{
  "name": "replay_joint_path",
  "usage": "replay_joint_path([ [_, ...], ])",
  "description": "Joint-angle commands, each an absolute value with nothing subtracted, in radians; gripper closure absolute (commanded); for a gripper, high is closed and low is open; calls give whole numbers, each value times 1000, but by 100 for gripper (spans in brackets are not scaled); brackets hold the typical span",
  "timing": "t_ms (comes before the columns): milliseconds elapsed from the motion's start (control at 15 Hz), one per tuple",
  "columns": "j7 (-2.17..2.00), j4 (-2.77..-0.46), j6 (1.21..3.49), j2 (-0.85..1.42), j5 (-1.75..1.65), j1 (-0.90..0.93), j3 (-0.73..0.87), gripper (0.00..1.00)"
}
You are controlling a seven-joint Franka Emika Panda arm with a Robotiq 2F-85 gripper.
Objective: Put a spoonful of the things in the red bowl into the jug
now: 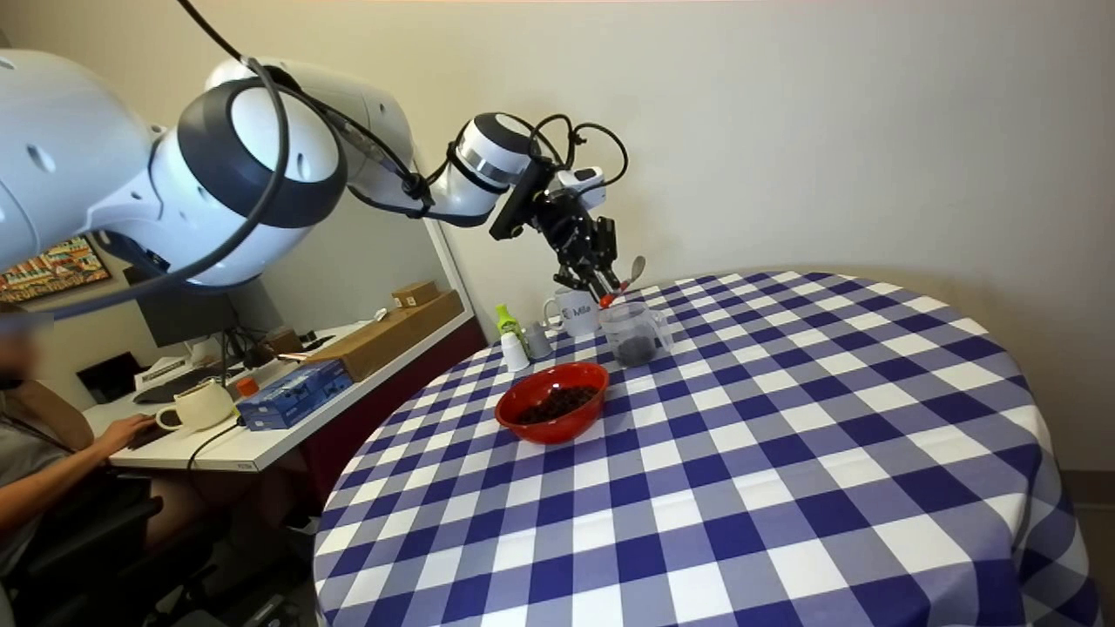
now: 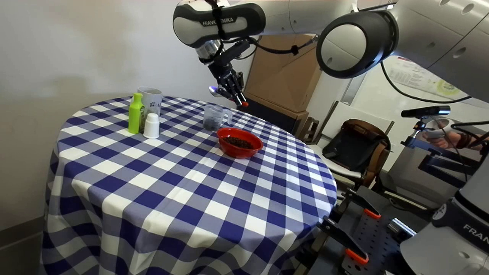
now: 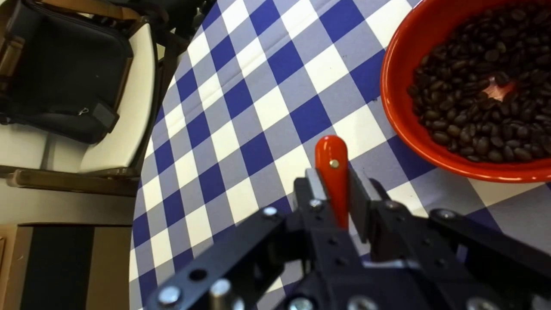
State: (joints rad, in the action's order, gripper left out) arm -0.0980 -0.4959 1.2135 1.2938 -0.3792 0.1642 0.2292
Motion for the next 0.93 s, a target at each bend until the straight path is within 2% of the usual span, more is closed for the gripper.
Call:
replay_joint_path([
  [0, -75, -456, 1198, 1262, -376, 156, 238, 95],
  [67, -71, -454, 1195, 1239, -368, 143, 235, 95],
  [133, -49, -349, 1147, 1275, -368, 121, 231, 95],
  [200, -54, -433, 1178, 1207, -363, 118, 229, 95],
  [867, 464, -471, 1181, 980, -379, 124, 175, 95],
])
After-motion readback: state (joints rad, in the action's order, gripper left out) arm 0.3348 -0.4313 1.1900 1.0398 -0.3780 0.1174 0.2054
